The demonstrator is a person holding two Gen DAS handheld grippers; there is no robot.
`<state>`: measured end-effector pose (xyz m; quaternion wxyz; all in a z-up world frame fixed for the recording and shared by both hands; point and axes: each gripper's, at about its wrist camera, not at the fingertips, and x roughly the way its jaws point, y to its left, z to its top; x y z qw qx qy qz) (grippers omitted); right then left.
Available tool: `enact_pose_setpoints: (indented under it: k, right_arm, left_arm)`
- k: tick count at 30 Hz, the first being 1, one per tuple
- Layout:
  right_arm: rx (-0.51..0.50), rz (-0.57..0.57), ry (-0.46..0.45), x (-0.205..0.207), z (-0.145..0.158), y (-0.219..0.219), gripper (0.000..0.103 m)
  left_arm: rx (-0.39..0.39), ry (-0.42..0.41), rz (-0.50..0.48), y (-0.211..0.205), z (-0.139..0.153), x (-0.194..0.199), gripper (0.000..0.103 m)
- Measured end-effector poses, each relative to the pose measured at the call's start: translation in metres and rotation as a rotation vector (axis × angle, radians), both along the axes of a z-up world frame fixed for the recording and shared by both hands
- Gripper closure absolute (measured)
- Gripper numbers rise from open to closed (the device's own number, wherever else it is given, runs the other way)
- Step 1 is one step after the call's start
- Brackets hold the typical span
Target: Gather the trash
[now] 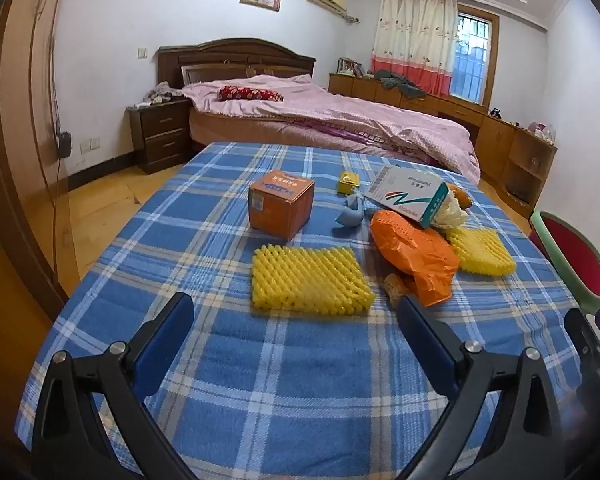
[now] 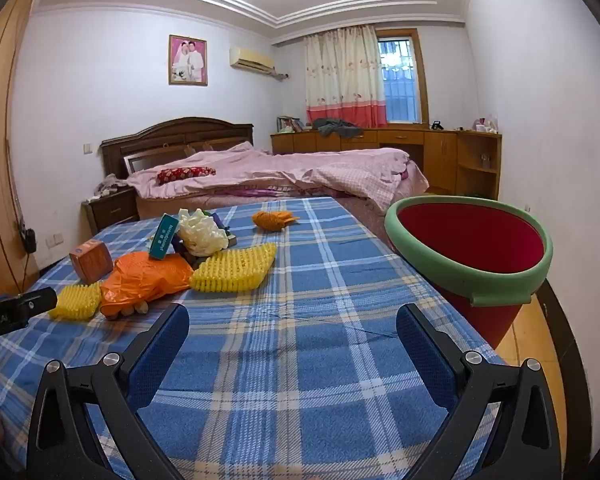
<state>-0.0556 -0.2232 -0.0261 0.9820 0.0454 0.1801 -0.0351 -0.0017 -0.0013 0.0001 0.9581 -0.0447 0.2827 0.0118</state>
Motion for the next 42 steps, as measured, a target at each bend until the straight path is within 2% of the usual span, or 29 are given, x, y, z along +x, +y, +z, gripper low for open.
enact_pose_setpoints:
  k: [3,5,7,42]
  right_arm:
    - [0.003,0.0,0.002,-0.001,0.0,0.0,0.0]
    - [0.002,0.0,0.0,-0.001,0.0,0.0,0.0]
    - [0.0,0.0,0.003,0.001,0.001,0.0,0.0]
    - [0.018,0.005,-0.006,0.0,0.002,0.001,0.0]
  left_arm:
    - [-0.018,-0.002,0.005,-0.001,-0.005,-0.007,0.003]
    - [-0.04,0.026,0.02,0.005,-0.009,0.003,0.003]
    - [-0.054,0.02,0.015,0.012,-0.007,0.006,0.003]
    - [-0.006,0.038,0.02,0.002,-0.003,0.006,0.003]
